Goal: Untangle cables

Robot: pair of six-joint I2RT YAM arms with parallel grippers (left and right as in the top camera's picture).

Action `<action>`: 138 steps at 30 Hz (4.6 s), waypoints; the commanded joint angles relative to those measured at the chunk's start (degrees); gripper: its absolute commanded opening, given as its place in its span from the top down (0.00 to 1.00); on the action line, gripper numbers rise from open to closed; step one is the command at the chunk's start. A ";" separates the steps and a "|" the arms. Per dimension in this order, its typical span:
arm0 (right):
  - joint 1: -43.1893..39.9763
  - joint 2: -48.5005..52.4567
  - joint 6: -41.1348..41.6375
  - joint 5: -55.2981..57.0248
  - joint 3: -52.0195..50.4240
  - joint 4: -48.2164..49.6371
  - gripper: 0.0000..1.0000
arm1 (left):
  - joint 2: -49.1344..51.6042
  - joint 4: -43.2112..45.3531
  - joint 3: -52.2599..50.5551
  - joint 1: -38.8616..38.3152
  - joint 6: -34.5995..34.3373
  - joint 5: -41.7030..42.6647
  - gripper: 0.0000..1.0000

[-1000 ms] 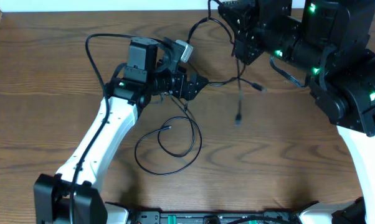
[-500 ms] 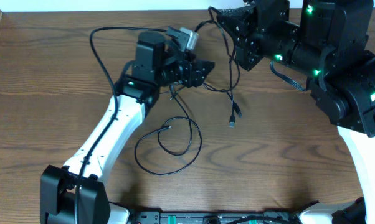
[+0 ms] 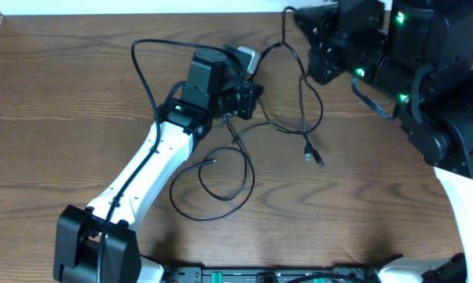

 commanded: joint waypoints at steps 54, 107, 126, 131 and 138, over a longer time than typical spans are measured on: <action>-4.74 7.04 -22.16 -8.17 -0.02 -17.53 0.69 | -24.39 18.21 0.00 26.67 -13.40 50.12 0.93; 2.49 22.38 -2.97 6.78 0.00 1.84 0.99 | -23.06 18.21 0.00 26.67 -15.17 52.28 0.93; -13.03 22.38 9.84 43.91 0.00 -16.74 0.99 | -23.06 18.21 0.00 26.69 -15.15 52.28 0.93; -16.04 22.38 6.14 31.12 0.00 -18.08 0.99 | -23.06 18.23 0.00 26.69 -15.15 52.26 0.93; -15.61 22.38 -16.15 4.42 0.00 -19.37 0.46 | -23.06 18.21 0.00 26.69 -15.15 52.26 0.92</action>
